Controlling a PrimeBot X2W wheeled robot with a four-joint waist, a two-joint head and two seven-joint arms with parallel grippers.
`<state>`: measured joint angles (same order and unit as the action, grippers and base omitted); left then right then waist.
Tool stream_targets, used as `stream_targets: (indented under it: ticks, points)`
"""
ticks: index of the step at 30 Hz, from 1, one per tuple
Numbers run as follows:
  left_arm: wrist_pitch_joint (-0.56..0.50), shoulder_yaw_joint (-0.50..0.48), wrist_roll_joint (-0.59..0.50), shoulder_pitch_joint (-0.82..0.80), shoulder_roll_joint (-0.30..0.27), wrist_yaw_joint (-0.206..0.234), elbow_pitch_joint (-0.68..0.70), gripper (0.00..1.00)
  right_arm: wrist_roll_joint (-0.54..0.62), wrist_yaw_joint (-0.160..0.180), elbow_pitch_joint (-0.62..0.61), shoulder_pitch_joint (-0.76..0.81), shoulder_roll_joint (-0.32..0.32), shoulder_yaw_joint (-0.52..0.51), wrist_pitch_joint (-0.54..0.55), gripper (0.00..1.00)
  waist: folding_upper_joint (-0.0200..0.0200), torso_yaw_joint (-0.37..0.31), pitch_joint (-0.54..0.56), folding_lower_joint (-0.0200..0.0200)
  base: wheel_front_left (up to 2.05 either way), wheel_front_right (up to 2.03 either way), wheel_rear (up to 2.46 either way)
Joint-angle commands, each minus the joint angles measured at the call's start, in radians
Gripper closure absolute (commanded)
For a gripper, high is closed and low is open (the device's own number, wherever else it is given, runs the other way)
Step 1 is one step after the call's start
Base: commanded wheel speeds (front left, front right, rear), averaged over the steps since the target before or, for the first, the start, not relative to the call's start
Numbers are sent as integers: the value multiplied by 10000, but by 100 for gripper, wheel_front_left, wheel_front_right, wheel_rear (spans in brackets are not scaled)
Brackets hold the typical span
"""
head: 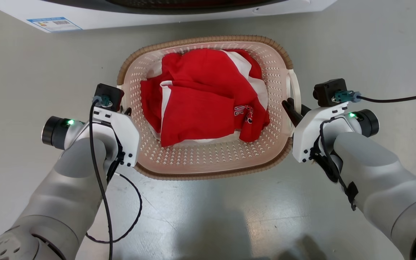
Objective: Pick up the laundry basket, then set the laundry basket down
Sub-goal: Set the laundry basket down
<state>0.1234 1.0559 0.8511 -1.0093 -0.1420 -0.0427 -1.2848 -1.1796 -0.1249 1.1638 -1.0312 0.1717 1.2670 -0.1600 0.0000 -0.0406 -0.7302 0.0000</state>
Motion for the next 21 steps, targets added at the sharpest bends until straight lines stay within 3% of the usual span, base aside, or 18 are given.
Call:
stream_targets:
  ticks: [1,21]
  points:
    - [4,-37,-194,-156,-308,25,-11,100,33,-58,30,104,13,48,-198,100,0,-46,-117,0,0,0,0]
    - [-614,18,-20,-503,-414,-87,-49,100,17,-58,159,-197,-78,85,-229,100,0,-115,-779,0,0,0,0]
